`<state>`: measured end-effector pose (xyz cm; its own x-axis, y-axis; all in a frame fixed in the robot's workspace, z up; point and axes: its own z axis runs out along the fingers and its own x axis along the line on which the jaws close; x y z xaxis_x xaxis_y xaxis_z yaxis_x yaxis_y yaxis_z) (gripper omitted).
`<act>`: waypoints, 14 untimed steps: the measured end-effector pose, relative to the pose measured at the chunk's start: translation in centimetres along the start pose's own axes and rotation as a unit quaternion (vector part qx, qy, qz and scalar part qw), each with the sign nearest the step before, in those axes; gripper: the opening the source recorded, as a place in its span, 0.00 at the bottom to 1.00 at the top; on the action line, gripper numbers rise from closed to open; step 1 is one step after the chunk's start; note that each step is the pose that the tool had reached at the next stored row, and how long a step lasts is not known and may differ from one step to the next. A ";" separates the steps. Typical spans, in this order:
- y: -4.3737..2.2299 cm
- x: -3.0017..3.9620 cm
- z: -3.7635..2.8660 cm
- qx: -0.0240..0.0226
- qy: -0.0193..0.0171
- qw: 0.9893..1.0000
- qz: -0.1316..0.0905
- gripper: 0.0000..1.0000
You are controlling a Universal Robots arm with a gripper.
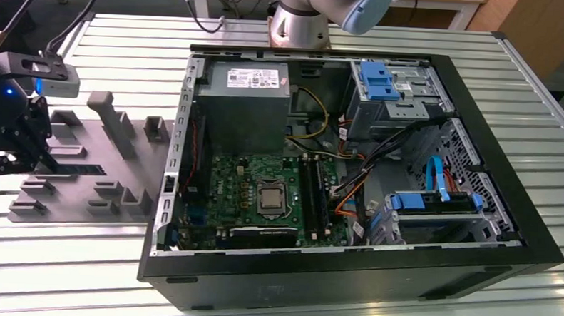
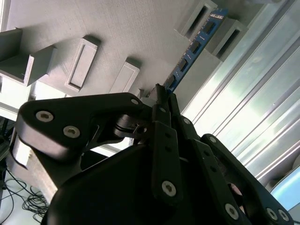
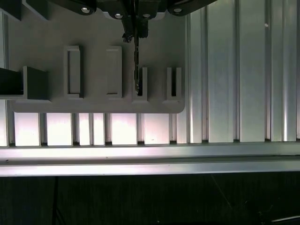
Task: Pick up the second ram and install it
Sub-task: 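Pick up the second ram and move it above second insertion slot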
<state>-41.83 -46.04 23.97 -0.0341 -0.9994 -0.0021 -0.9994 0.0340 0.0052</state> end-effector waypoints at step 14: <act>0.01 0.00 -1.08 0.000 0.000 1.000 0.000 0.14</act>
<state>-41.83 -46.04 25.05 -0.0341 -0.9994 -0.0022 -0.9994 0.0341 0.0051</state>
